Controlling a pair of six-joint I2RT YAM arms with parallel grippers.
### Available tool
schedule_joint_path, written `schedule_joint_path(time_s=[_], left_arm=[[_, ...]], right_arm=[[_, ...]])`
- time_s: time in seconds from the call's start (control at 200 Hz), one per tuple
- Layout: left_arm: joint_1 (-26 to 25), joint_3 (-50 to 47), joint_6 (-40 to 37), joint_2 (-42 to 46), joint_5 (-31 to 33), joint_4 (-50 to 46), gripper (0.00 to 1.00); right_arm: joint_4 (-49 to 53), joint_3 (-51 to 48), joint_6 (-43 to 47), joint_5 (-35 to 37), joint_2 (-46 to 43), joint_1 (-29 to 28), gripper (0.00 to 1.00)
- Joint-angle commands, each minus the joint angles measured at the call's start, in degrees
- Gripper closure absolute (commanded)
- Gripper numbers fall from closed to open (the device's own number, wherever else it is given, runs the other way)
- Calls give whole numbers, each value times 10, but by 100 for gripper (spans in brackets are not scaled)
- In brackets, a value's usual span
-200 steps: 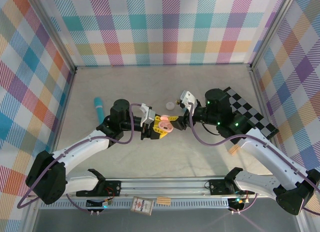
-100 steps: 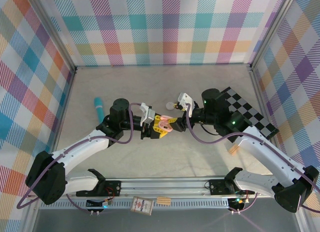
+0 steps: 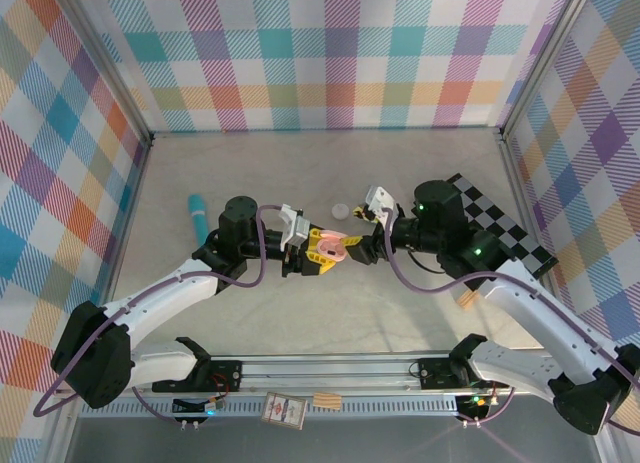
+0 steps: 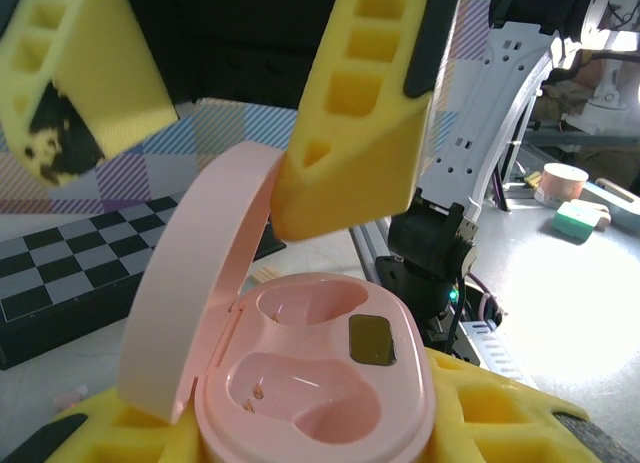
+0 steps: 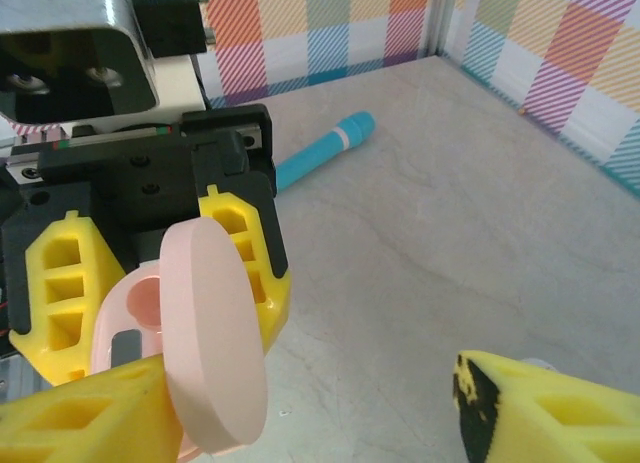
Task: Insert the wireless bluetooth earbuds into the charging case
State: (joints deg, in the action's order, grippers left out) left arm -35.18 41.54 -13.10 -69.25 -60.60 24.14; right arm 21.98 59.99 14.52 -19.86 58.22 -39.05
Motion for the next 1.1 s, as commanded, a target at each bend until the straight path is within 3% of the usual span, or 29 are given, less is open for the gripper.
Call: schedule_joint_path(time_s=[0.0, 0.455, 0.65, 0.815, 1.095], left_arm=[[-7, 17, 5, 8, -20, 26, 67], [-7, 19, 8, 2, -21, 30, 67], [-7, 18, 8, 1, -13, 31, 64], [-7, 11, 5, 3, 20, 34, 37], [-7, 3, 28, -3, 44, 68, 29]], right_arm=[[-14, 4, 5, -25, 6, 2, 35], [-10, 10, 7, -71, 28, 2, 89], [-13, 9, 6, -67, 21, 2, 96], [-22, 5, 4, -43, 13, 2, 99], [-51, -8, -4, -4, 6, 2, 99]])
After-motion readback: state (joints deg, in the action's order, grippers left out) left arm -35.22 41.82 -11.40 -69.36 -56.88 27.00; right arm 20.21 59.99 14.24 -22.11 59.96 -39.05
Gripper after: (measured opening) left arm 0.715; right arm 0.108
